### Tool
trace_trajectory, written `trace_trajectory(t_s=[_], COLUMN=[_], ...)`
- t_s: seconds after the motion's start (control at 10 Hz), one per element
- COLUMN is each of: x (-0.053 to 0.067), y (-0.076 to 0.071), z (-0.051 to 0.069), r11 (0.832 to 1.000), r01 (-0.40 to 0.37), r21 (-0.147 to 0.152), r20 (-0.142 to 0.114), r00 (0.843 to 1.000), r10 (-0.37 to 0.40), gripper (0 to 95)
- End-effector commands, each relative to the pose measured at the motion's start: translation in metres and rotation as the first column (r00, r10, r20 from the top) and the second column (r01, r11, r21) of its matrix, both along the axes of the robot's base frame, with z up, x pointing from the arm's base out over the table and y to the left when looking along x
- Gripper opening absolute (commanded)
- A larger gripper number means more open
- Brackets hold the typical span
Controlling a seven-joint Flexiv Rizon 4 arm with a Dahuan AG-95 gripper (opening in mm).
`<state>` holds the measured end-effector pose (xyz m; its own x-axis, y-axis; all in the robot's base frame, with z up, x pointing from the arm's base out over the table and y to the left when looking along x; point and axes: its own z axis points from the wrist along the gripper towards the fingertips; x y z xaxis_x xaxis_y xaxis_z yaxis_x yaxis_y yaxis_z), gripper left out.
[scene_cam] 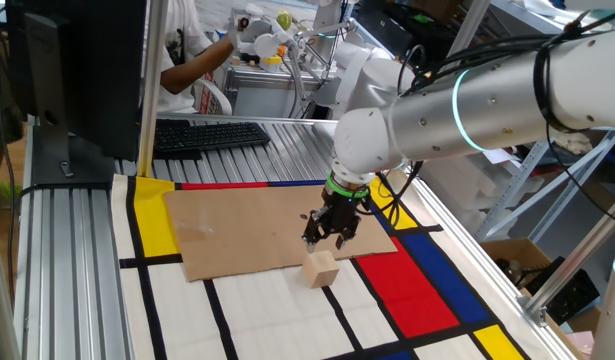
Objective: Grab the block and place it at the designated location
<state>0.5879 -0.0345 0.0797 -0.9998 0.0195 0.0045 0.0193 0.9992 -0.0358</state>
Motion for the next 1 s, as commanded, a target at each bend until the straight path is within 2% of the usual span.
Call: trace_trajectory(t_s=[0.1,0.7,1.0], x=[0.002,0.002,-0.002], y=[0.000,-0.001,-0.002], z=[-0.002,-0.015,-0.030], r11=[1.000,1.000,1.000], r01=[0.000,-0.001,0.006], r21=[0.005,0.016,0.019], r20=[-0.001,0.002,0.011], r00=[1.000,1.000,1.000], r10=[0.000,0.001,-0.006], gripper=[76.0,76.0,76.0])
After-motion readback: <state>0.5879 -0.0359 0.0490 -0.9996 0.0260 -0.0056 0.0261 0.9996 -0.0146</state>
